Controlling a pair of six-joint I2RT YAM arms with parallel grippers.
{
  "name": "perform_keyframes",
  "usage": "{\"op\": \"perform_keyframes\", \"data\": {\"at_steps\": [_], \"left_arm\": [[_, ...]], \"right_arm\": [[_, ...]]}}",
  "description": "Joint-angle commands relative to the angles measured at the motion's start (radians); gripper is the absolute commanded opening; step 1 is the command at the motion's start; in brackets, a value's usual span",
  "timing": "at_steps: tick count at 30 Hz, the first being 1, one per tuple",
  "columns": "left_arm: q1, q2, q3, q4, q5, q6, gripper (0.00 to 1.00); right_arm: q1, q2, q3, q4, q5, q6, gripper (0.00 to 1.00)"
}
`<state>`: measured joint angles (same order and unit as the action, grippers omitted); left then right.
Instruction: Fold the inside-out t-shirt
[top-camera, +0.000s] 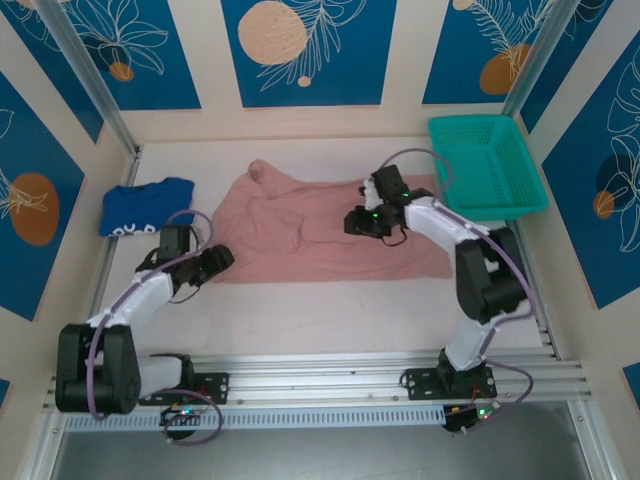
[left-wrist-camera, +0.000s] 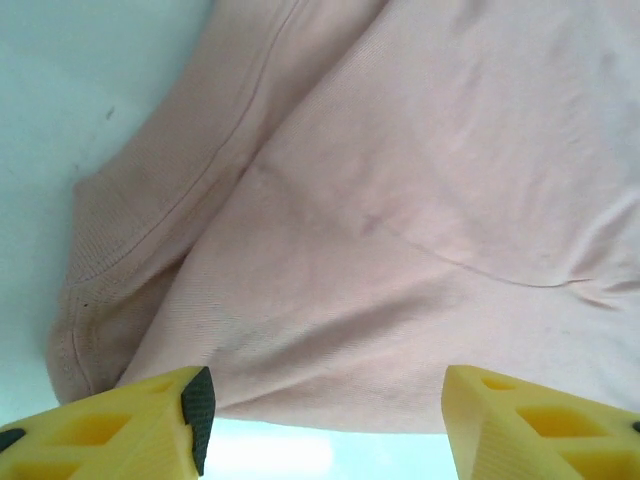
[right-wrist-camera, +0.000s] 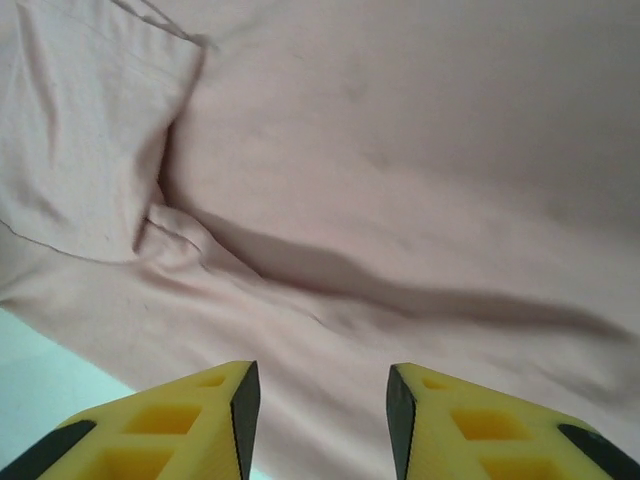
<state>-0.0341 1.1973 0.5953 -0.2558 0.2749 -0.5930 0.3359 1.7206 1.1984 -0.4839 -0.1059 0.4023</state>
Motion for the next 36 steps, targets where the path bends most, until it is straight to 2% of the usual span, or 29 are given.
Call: {"op": "perform_keyframes", "data": {"at_steps": [1, 3, 6, 9, 13, 16, 19, 23, 28, 32, 34, 36], "left_arm": [[-0.015, -0.041, 0.039, 0.002, -0.02, 0.011, 0.64], [-0.044, 0.001, 0.058, 0.05, 0.014, 0.007, 0.65], [-0.112, 0.107, 0.129, 0.074, 0.03, 0.024, 0.65], [-0.147, 0.206, 0.183, 0.094, 0.011, 0.031, 0.65], [-0.147, 0.337, 0.249, 0.061, -0.001, 0.035, 0.65], [-0.147, 0.389, 0.245, 0.028, -0.02, 0.04, 0.65], [-0.146, 0.372, 0.18, 0.004, -0.042, 0.047, 0.65], [-0.147, 0.275, 0.059, -0.029, -0.048, 0.029, 0.65], [-0.146, 0.083, -0.046, -0.12, -0.09, -0.001, 0.65], [-0.146, -0.024, 0.013, -0.159, -0.133, 0.007, 0.66], [-0.142, 0.013, 0.095, -0.143, -0.166, 0.032, 0.66], [-0.123, 0.106, 0.195, -0.097, -0.145, 0.043, 0.66]], "right_arm": [[-0.087, -0.057, -0.092, -0.078, 0.074, -0.025, 0.42], [-0.156, -0.072, -0.121, -0.109, 0.101, -0.005, 0.43], [-0.241, -0.072, -0.134, -0.154, 0.171, 0.009, 0.59], [-0.297, -0.054, -0.139, -0.172, 0.222, 0.014, 0.6], [-0.31, 0.009, -0.127, -0.213, 0.22, 0.026, 0.67], [-0.308, 0.041, -0.135, -0.24, 0.213, 0.026, 0.68], [-0.31, 0.054, -0.145, -0.285, 0.216, 0.026, 0.68], [-0.309, 0.028, -0.206, -0.307, 0.185, 0.059, 0.66], [-0.297, -0.102, -0.339, -0.323, 0.168, 0.101, 0.65], [-0.26, -0.257, -0.354, -0.297, 0.181, 0.106, 0.66], [-0.213, -0.317, -0.345, -0.218, 0.181, 0.095, 0.67], [-0.163, -0.343, -0.331, -0.119, 0.189, 0.076, 0.67]]}}
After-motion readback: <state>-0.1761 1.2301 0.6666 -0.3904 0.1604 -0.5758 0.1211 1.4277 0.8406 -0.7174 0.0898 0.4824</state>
